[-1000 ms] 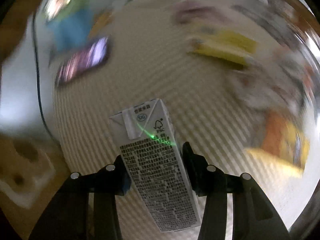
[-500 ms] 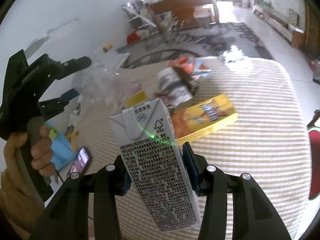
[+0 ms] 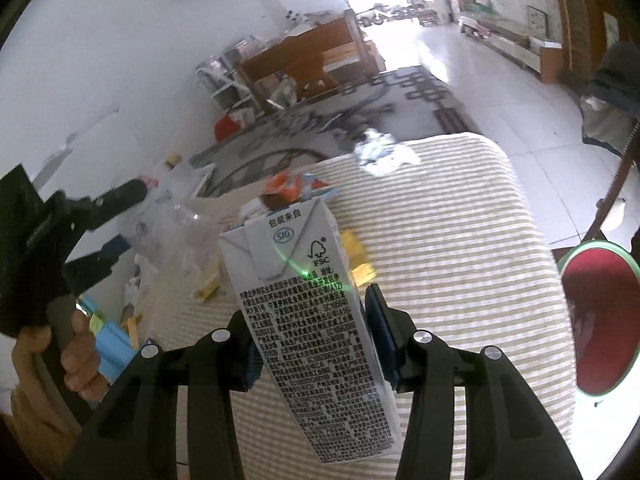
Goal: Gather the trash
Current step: 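Carry the bottle in the left tool and carton in the right toward the red bin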
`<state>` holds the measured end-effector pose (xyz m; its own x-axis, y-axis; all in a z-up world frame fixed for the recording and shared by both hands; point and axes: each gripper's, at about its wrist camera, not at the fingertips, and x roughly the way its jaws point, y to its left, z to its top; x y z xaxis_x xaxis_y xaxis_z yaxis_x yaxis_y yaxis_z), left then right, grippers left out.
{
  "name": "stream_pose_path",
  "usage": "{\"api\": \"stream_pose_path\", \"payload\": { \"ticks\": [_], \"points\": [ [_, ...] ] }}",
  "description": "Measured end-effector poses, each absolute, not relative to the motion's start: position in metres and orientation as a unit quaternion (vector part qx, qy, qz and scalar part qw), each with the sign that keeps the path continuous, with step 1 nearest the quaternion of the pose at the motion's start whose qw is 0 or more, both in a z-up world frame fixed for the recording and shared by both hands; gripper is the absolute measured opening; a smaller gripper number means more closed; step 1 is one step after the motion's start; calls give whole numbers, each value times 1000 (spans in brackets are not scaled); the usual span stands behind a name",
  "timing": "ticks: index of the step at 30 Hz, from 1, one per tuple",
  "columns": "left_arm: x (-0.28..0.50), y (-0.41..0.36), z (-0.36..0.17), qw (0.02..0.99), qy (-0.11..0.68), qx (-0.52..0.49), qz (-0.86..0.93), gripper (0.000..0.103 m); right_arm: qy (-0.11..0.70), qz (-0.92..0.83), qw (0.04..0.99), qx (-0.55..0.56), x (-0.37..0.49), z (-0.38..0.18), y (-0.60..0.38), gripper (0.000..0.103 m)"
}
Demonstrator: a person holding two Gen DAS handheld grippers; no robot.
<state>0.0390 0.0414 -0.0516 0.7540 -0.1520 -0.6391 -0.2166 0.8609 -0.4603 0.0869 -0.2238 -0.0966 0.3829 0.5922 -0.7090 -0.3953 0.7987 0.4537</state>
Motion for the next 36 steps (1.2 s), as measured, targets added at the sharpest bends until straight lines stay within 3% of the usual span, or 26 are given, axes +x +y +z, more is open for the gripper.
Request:
{"api": "stream_pose_path", "payload": {
  "ticks": [26, 36],
  "points": [
    [89, -108, -45, 901, 380, -202, -47, 74, 464, 241, 834, 175, 122, -108, -372, 44],
    [106, -183, -69, 883, 419, -169, -128, 74, 445, 149, 857, 211, 116, -108, -455, 44]
  ]
}}
